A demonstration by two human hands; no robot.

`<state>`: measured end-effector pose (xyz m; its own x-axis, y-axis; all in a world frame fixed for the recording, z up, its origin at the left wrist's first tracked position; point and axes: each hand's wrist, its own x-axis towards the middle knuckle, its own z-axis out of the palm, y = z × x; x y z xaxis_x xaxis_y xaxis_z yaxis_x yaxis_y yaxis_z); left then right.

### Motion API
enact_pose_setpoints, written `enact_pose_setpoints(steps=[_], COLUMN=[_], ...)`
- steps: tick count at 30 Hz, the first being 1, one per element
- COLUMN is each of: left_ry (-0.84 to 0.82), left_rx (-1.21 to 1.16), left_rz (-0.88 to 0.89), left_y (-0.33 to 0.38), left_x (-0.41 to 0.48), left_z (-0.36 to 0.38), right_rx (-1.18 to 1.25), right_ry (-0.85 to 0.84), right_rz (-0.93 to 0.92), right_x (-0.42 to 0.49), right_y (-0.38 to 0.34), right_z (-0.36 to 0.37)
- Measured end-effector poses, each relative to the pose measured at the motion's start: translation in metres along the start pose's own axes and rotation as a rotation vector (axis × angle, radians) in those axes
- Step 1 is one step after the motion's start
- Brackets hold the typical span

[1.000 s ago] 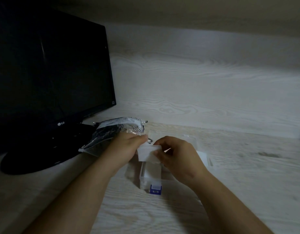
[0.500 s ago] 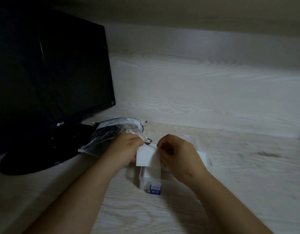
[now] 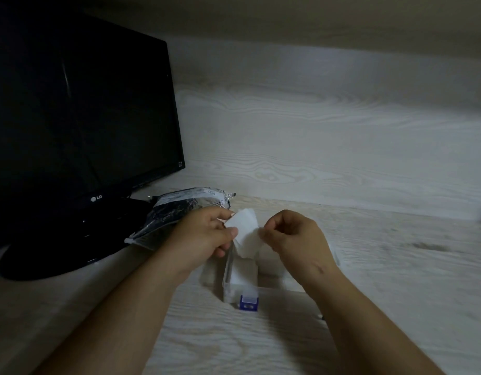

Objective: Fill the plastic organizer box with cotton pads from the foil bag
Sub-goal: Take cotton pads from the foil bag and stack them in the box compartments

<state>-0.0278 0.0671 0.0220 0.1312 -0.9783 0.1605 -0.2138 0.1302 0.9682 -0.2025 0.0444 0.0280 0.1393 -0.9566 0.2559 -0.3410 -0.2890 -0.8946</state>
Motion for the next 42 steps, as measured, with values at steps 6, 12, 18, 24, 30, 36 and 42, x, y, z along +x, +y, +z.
enact_pose_setpoints(steps=[6, 12, 18, 24, 30, 36, 42], left_ry=[-0.101, -0.067, -0.1, -0.103, -0.192, -0.219, -0.19], left_rx=[0.07, 0.141, 0.297, 0.364, 0.434, 0.489, 0.484], left_rz=[0.004, -0.017, -0.017, -0.027, -0.096, -0.14, -0.092], left_y=[0.0, 0.003, 0.001, -0.004, -0.005, -0.006, -0.007], left_x=[-0.003, -0.006, -0.005, -0.003, -0.007, -0.008, -0.009], left_z=[0.002, -0.001, -0.001, -0.003, -0.002, -0.002, -0.001], right_rx=[0.092, 0.008, 0.0, -0.084, -0.285, -0.458, -0.397], right_ry=[-0.123, -0.188, -0.311, -0.353, -0.357, -0.387, -0.322], right_rz=[0.018, 0.11, 0.199, 0.204, 0.136, 0.046, 0.13], right_x=[-0.002, -0.001, -0.006, -0.008, -0.008, -0.009, -0.008], right_y=[-0.002, -0.002, -0.003, -0.004, -0.001, -0.003, -0.003], right_z=[-0.001, -0.003, -0.003, -0.001, 0.002, 0.004, 0.003])
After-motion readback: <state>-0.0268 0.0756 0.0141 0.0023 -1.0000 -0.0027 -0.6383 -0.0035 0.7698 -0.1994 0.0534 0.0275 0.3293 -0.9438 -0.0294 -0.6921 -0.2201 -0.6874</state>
